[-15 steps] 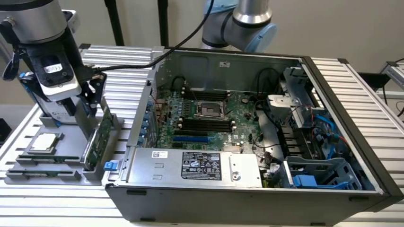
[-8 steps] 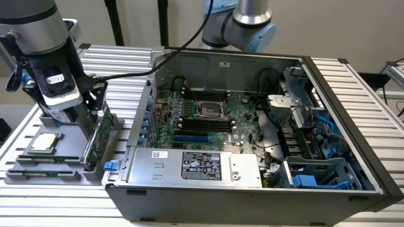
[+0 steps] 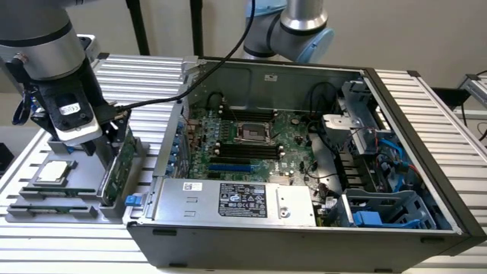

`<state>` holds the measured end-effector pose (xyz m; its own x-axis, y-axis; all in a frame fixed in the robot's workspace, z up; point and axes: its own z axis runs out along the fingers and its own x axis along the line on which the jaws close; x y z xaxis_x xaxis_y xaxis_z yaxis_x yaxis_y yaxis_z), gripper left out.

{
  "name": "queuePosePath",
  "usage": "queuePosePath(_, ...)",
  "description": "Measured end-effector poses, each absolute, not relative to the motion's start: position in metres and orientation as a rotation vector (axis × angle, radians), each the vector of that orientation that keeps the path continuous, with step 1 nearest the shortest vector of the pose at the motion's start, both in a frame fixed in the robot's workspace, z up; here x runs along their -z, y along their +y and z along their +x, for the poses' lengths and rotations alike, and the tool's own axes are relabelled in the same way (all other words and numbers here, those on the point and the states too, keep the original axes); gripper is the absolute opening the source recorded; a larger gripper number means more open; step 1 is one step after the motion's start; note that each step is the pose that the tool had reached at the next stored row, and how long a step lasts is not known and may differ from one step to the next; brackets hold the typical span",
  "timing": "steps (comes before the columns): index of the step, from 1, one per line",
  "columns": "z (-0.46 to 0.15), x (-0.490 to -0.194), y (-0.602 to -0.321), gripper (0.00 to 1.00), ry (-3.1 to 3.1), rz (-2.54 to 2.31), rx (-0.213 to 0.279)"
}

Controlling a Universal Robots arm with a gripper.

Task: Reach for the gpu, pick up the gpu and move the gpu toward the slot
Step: 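Pick up the gpu and move the gpu toward the slot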

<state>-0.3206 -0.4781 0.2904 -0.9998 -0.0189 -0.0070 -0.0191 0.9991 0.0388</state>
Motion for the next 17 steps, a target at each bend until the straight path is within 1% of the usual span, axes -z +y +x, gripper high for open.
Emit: queuePosePath(17,-0.319,-0.259,-0.479,0.48,3.132,0.012,-0.061)
